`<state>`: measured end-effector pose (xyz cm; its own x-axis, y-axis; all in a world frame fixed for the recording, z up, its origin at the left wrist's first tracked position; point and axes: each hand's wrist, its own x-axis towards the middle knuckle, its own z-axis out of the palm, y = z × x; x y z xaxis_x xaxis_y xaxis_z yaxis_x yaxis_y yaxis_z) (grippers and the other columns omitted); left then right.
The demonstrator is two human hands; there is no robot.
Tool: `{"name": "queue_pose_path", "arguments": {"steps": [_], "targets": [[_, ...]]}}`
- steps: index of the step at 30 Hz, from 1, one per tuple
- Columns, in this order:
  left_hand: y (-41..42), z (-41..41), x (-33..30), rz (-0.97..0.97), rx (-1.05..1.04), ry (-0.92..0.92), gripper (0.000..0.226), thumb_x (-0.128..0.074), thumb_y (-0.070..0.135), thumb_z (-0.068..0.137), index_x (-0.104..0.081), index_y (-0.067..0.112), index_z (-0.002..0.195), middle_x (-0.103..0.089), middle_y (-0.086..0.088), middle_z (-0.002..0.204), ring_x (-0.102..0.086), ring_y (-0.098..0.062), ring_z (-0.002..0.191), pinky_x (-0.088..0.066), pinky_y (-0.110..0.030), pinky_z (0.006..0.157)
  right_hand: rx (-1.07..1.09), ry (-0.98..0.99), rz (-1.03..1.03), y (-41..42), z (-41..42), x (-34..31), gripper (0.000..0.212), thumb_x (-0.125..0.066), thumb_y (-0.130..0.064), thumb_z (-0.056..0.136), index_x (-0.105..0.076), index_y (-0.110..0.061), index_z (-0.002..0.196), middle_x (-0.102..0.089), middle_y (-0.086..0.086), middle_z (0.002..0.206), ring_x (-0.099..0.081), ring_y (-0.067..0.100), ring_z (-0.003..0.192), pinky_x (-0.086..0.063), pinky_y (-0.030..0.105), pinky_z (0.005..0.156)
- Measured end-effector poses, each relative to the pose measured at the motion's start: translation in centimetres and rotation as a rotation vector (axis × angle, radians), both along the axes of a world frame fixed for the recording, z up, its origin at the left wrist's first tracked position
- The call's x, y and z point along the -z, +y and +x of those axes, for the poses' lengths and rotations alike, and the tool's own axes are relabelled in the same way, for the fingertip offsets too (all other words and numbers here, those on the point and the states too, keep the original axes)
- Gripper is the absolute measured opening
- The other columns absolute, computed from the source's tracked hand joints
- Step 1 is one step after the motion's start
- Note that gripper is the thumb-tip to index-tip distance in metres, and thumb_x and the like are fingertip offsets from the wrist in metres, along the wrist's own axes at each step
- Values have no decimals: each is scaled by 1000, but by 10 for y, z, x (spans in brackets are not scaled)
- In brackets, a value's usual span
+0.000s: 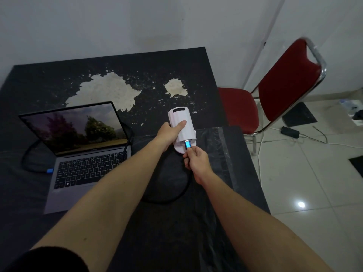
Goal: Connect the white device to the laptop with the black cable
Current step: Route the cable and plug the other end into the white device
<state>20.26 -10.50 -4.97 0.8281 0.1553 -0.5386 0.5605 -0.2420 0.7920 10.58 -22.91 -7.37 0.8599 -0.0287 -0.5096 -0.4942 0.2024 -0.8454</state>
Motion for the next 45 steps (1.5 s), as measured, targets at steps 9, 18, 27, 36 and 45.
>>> {"name": "queue_pose_path", "arguments": {"steps": [9, 18, 27, 36, 45], "targets": [[-6, -12, 6, 68, 62, -30, 76, -67, 61, 79, -47, 12, 134, -59, -6, 129, -60, -21, 108, -51, -43, 95, 23, 36, -44, 1, -6, 11, 17, -48, -15, 102, -64, -11, 107, -59, 3, 72, -48, 5, 48, -42, 21, 46], [-6, -19, 17, 50, 91, -42, 72, -68, 59, 79, -46, 16, 132, -59, -2, 126, -60, -19, 108, -50, -43, 96, 22, 72, -77, 1, -10, 28, 18, -48, -16, 102, -66, -13, 104, -59, 4, 73, -48, 7, 51, -42, 21, 47], [-11, -30, 27, -41, 114, -47, 66, -67, 44, 89, -39, 17, 143, -57, 0, 132, -57, -16, 112, -45, -29, 86, -38, 103, -170, 0, -15, 42, 20, -45, -16, 103, -62, -12, 111, -64, 7, 83, -59, 14, 64, -48, 27, 60], [9, -41, -1, 162, 213, 54, 67, -59, 46, 89, -44, 10, 144, -54, -6, 141, -54, -23, 123, -43, -41, 105, -206, 225, -531, -7, -15, 18, 40, -46, -25, 100, -53, -3, 133, -59, 16, 131, -56, 31, 120, -44, 44, 104], [93, -64, -120, 429, 290, -137, 67, -61, 53, 88, -49, 14, 141, -52, -6, 143, -51, -25, 126, -41, -36, 102, -311, 9, -843, 29, -23, -106, 52, -51, -21, 96, -41, -1, 143, -47, 23, 145, -46, 38, 130, -38, 35, 103]]}}
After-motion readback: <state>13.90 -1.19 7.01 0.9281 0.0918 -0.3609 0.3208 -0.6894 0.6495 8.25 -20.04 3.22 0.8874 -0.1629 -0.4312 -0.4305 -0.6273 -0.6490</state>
